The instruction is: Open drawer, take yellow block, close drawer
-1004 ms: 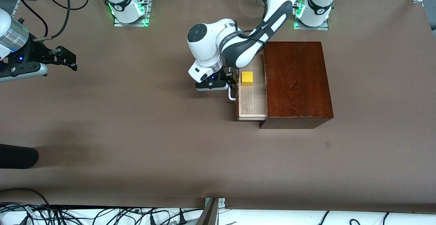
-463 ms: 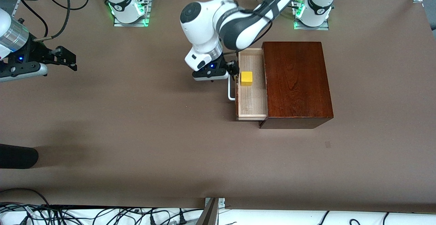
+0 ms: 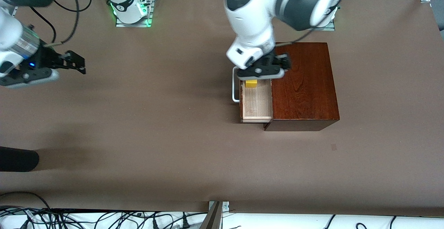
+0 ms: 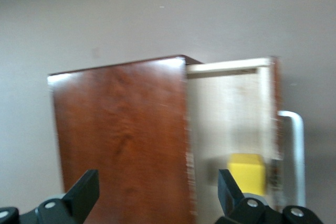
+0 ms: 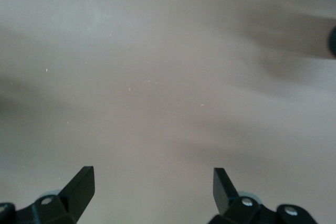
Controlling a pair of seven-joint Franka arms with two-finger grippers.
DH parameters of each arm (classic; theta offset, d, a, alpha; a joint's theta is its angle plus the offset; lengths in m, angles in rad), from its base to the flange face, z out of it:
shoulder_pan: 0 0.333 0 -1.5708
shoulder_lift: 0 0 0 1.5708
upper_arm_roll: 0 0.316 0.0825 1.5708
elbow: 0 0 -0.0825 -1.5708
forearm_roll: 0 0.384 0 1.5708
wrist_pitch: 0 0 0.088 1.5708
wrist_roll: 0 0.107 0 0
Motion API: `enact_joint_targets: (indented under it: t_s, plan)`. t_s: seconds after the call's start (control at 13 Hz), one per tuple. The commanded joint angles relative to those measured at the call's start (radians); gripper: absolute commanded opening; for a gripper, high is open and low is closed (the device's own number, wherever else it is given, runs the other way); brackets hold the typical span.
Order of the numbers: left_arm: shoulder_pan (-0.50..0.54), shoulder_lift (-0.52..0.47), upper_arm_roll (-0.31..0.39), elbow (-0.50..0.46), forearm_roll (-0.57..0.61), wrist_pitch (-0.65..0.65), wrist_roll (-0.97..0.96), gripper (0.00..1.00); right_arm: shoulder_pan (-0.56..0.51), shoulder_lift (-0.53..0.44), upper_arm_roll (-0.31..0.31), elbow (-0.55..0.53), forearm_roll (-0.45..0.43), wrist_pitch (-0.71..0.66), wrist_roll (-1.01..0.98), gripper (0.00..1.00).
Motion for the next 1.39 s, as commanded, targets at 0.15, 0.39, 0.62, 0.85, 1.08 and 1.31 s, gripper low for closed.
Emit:
enact_joint_targets:
  t_s: [0.15,0.39,0.62,0.85,1.08,1.31]
  plan:
    - [0.232,-0.1,-0.006,-0.018,-0.157,-0.025,0.165,1.0,0.12,0.043,0.035,0.064,0.051,-0.069,-0.017,1.0]
    - [0.294,-0.16,0.078,-0.038,-0.267,-0.009,0.365,1.0,0.178,0.052,0.113,0.07,0.114,-0.059,-0.021,1.0]
    - [0.289,-0.298,0.259,-0.197,-0.369,0.082,0.588,1.0,0.316,0.104,0.151,0.114,0.104,0.01,-0.038,1.0]
    - [0.294,-0.427,0.347,-0.401,-0.365,0.294,0.651,1.0,0.477,0.245,0.151,0.258,0.056,0.04,-0.069,1.0]
    - [0.3,-0.464,0.376,-0.473,-0.366,0.351,0.657,1.0,0.632,0.418,0.148,0.421,-0.02,0.088,-0.11,1.0]
    - [0.306,-0.464,0.368,-0.471,-0.366,0.306,0.651,1.0,0.706,0.552,0.148,0.509,-0.08,0.193,-0.138,1.0]
